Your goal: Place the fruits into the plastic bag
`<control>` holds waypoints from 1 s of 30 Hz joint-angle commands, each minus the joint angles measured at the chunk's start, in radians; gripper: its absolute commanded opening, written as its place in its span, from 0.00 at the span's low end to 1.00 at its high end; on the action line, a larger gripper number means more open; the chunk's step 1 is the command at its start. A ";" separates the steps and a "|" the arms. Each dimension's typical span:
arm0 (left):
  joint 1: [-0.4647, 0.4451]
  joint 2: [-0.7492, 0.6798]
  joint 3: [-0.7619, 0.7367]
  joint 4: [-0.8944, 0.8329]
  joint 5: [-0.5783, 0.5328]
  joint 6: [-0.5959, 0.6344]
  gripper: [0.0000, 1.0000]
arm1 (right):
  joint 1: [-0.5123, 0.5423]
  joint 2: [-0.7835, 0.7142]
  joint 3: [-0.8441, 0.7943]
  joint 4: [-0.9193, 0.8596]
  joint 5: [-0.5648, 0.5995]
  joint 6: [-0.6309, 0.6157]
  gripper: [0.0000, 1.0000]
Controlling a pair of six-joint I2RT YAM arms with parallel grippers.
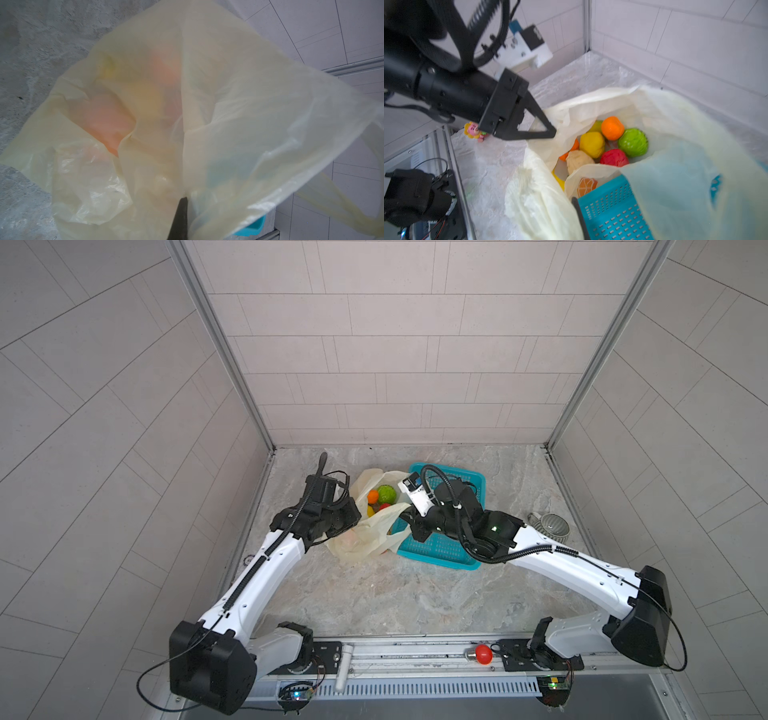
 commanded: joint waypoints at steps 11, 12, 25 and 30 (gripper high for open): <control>0.043 -0.012 0.154 -0.121 -0.185 0.098 0.00 | -0.074 0.297 0.464 -0.095 0.194 -0.109 0.00; 0.046 -0.010 0.167 -0.127 -0.190 0.101 0.00 | -0.086 0.319 0.493 -0.102 0.194 -0.101 0.00; 0.043 0.007 0.080 -0.019 -0.013 0.062 0.00 | -0.255 0.483 0.785 -0.298 0.228 -0.054 0.00; 0.031 0.013 -0.014 0.065 0.048 0.035 0.00 | -0.277 0.405 0.598 -0.259 0.226 -0.007 0.00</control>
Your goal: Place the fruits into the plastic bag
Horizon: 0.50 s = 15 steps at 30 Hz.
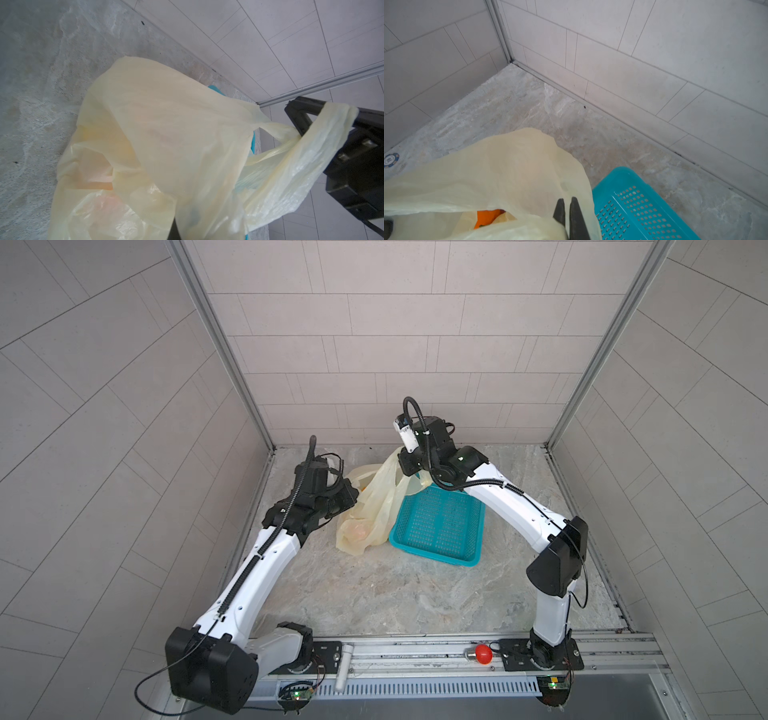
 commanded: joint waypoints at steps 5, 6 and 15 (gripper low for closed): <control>-0.002 0.017 -0.081 -0.062 0.020 -0.003 0.38 | -0.089 -0.182 -0.235 0.130 0.053 0.145 0.00; -0.002 0.015 -0.074 -0.063 0.016 -0.003 0.47 | -0.098 -0.198 -0.256 0.140 0.038 0.155 0.00; 0.000 -0.037 0.112 -0.129 -0.112 0.034 0.76 | -0.152 -0.341 -0.299 0.154 -0.064 0.162 0.48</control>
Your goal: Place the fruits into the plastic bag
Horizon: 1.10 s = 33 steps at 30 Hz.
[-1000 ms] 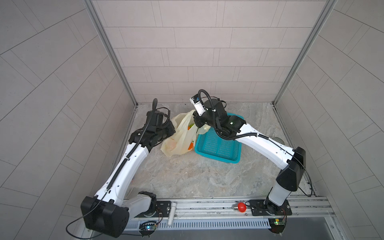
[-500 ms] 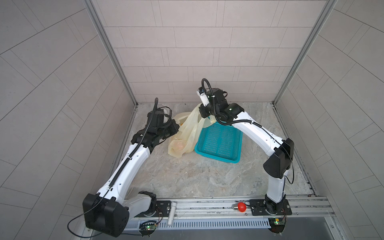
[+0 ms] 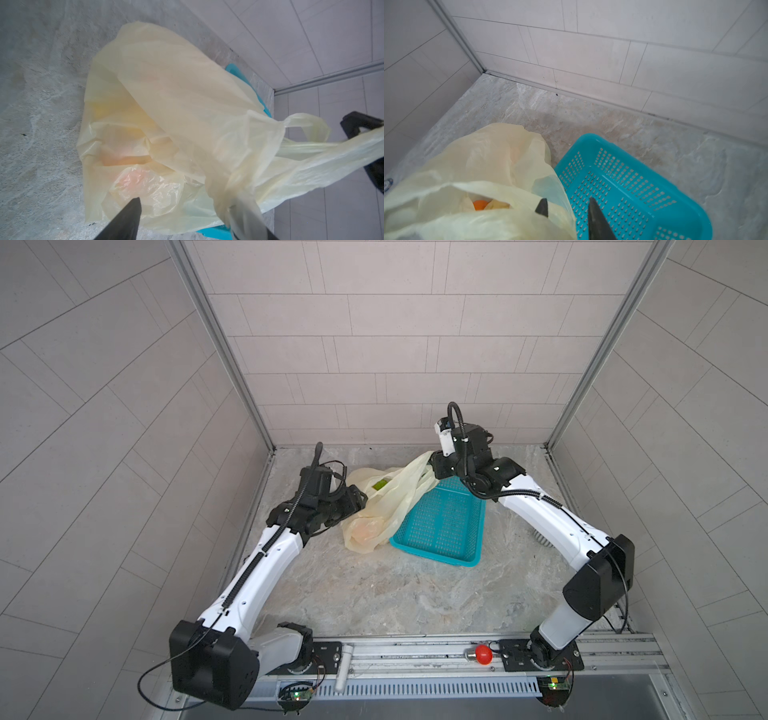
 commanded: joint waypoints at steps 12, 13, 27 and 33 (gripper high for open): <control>0.019 -0.079 0.184 -0.166 -0.311 0.062 0.80 | -0.054 -0.300 -0.218 -0.033 -0.045 0.057 0.69; 0.021 -0.080 0.187 -0.181 -0.342 0.061 0.80 | -0.055 -0.322 -0.245 -0.035 -0.030 0.061 0.69; 0.160 -0.076 -0.092 -0.123 -1.092 0.104 1.00 | -0.290 -0.618 -0.828 0.365 0.636 -0.033 0.77; 0.178 0.006 -0.302 0.179 -1.198 0.160 1.00 | -0.290 -0.605 -1.195 0.862 0.573 -0.146 0.99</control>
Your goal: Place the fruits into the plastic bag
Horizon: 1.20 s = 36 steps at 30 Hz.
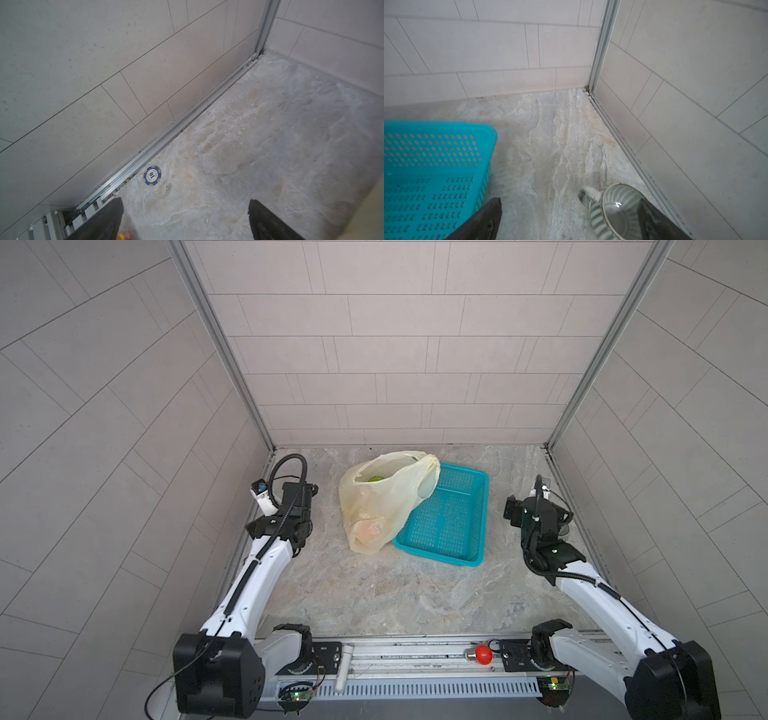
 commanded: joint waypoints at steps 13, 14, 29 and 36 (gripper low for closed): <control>0.006 0.251 -0.358 0.966 -0.077 0.328 1.00 | 0.012 0.276 -0.219 0.618 0.130 -0.127 0.99; 0.002 0.255 -0.345 0.960 -0.046 0.340 1.00 | 0.010 0.306 -0.216 0.664 0.134 -0.130 0.99; 0.002 0.384 -0.441 1.328 0.332 0.507 1.00 | -0.055 0.575 -0.176 0.894 -0.049 -0.202 0.99; -0.068 0.442 -0.501 1.559 0.225 0.583 1.00 | -0.056 0.578 -0.180 0.908 -0.049 -0.205 0.99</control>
